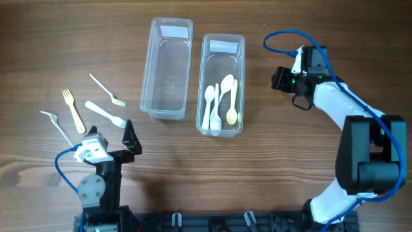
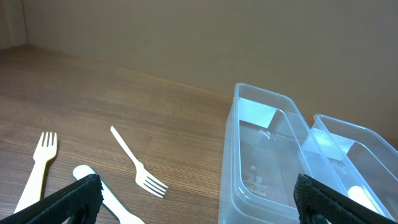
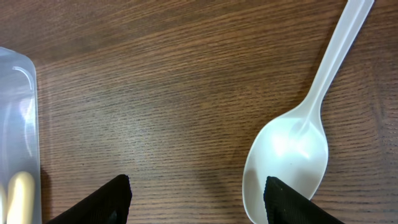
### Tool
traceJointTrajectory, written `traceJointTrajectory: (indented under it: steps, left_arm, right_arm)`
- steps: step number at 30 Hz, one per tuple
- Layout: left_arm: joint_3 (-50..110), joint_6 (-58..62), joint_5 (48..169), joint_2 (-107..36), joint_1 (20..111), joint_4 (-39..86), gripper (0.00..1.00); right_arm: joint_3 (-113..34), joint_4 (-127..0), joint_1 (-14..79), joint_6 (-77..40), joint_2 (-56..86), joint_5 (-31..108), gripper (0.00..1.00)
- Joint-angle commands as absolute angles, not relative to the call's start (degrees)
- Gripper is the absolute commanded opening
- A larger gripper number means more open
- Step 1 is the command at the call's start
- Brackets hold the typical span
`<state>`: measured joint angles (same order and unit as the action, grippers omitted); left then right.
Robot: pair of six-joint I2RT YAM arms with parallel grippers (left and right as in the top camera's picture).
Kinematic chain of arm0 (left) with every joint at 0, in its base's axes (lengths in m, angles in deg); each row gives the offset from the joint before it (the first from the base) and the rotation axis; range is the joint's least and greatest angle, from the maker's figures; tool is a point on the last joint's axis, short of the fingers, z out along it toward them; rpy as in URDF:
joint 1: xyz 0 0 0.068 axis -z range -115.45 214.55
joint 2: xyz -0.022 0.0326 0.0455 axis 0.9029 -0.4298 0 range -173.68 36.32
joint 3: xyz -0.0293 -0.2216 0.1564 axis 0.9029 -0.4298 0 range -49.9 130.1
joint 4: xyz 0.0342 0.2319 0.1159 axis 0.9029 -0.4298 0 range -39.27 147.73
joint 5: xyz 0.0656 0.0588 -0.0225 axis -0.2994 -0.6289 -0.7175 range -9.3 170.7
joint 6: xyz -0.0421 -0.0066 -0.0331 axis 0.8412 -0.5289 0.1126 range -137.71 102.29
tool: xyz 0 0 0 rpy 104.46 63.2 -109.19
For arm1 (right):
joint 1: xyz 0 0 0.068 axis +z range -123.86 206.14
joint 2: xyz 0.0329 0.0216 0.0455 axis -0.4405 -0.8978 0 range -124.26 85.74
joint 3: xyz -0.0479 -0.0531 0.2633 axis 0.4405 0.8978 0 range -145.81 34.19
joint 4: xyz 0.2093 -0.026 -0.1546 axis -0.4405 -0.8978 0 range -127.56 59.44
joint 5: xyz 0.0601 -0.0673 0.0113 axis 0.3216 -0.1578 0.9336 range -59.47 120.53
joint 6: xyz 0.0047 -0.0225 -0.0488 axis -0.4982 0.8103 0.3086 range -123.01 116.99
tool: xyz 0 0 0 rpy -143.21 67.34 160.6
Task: Pack container
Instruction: 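Move the right gripper to the last white spoon and grasp it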
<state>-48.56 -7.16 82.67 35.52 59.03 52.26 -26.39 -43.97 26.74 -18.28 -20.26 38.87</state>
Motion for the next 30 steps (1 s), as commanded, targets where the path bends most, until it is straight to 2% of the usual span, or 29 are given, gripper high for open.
traceJointTrajectory:
  steps: [1, 8, 14, 23, 26, 28, 30]
  left_arm:
    - [-49.0, -8.3, 82.7, 35.9, 59.2, 52.4, 1.00]
    - [-49.0, -8.3, 82.7, 35.9, 59.2, 52.4, 1.00]
    - [-49.0, -8.3, 82.7, 35.9, 59.2, 52.4, 1.00]
    - [-49.0, -8.3, 82.7, 35.9, 59.2, 52.4, 1.00]
    - [-49.0, -8.3, 82.7, 35.9, 59.2, 52.4, 1.00]
    - [-49.0, -8.3, 82.7, 35.9, 59.2, 52.4, 1.00]
    - [-49.0, -8.3, 82.7, 35.9, 59.2, 52.4, 1.00]
  right_arm:
    - [-27.4, -45.1, 26.7, -17.8, -21.9, 36.9, 0.68]
    - [-27.4, -52.3, 26.7, -17.3, -21.9, 28.9, 0.72]
    - [-27.4, -54.0, 26.5, -17.3, -21.1, 28.4, 0.72]
    - [-27.4, -52.6, 26.5, -13.2, -8.8, 32.1, 0.74]
    - [-27.4, -50.6, 26.5, -10.3, -6.2, 32.1, 0.74]
    - [-27.4, -49.0, 26.5, -6.7, -6.5, 32.1, 0.79]
    - [-27.3, -46.6, 26.5, 2.5, -8.7, 31.8, 0.84]
